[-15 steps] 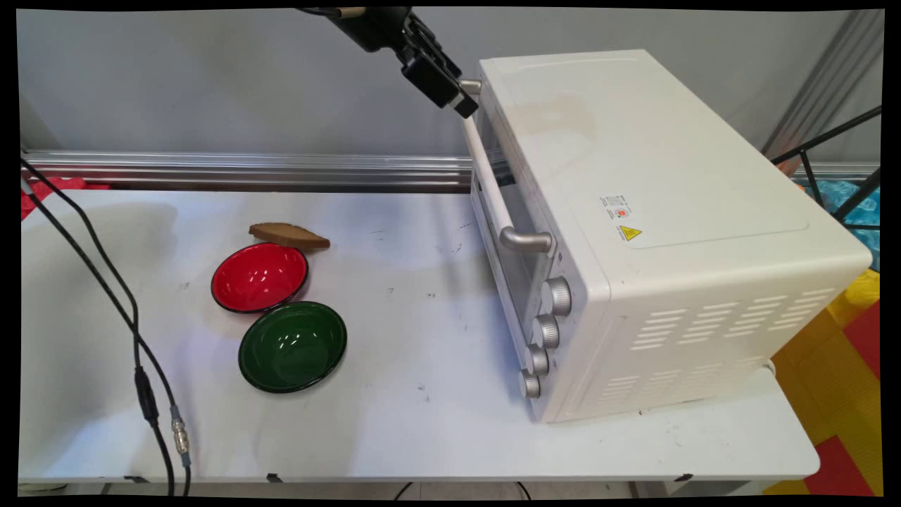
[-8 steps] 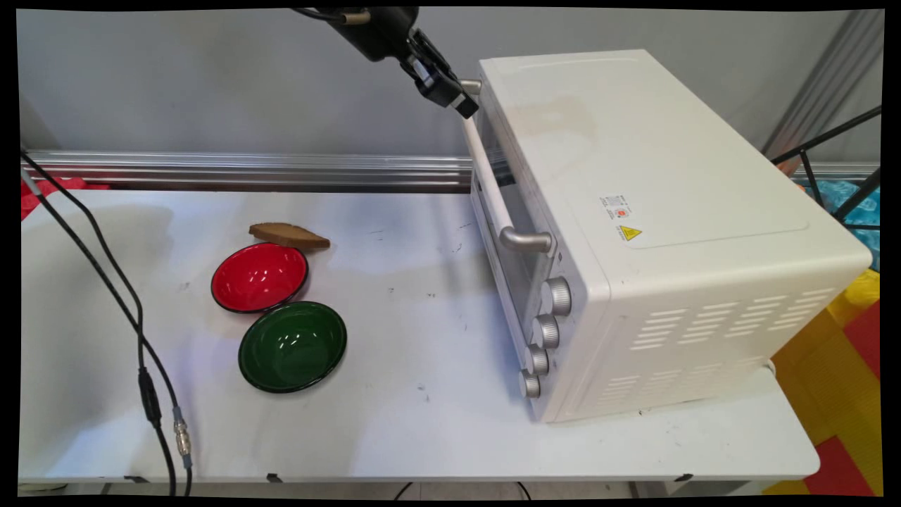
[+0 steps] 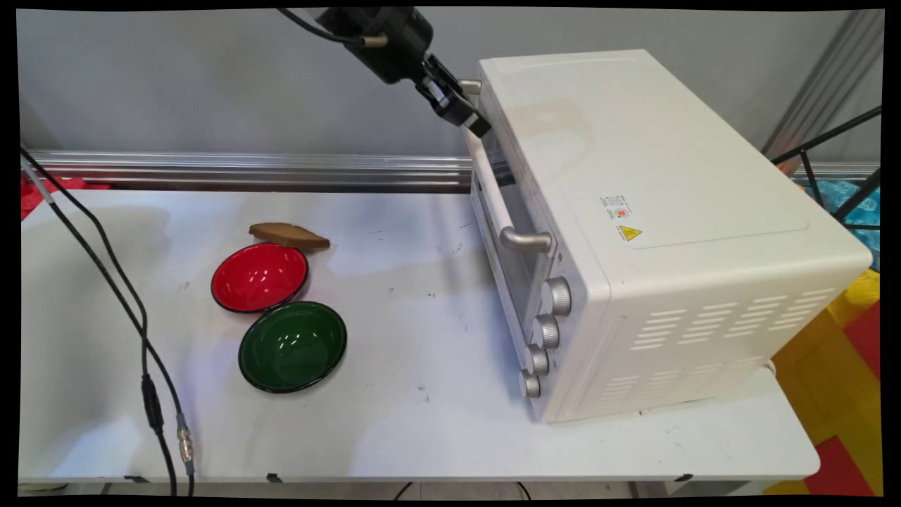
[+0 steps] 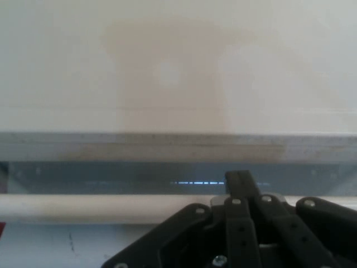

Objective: Open the oven

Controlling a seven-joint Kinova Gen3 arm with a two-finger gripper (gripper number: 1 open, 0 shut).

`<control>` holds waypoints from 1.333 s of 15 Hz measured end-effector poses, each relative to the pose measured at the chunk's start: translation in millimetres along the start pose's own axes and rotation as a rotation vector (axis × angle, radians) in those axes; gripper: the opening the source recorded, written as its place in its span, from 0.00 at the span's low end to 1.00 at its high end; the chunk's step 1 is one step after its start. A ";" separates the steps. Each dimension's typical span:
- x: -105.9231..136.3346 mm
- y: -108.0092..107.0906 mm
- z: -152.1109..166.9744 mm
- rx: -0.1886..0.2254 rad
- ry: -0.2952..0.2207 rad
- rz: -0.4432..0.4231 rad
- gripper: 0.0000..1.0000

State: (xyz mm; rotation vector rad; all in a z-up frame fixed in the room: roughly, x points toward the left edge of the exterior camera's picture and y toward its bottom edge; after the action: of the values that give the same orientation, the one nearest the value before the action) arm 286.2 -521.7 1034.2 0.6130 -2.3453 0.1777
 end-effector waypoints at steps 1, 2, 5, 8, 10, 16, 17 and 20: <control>-1.0 -1.2 4.6 -0.003 0.005 -0.004 0.00; -1.5 -1.8 8.0 -0.006 0.007 -0.005 0.00; -4.2 -3.8 18.1 -0.014 0.012 -0.005 0.00; -7.8 -6.5 26.1 -0.017 0.014 -0.004 0.00; -10.9 -8.2 29.9 -0.018 0.013 -0.002 0.00; -22.3 -12.3 32.8 -0.017 -0.004 0.005 0.00; -25.4 -13.2 32.0 -0.017 -0.011 0.007 0.00; -36.8 -15.7 25.3 -0.013 -0.041 0.009 0.00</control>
State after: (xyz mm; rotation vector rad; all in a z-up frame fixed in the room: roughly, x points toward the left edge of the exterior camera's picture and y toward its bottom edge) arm 302.3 -528.8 990.3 0.6046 -2.3872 0.1552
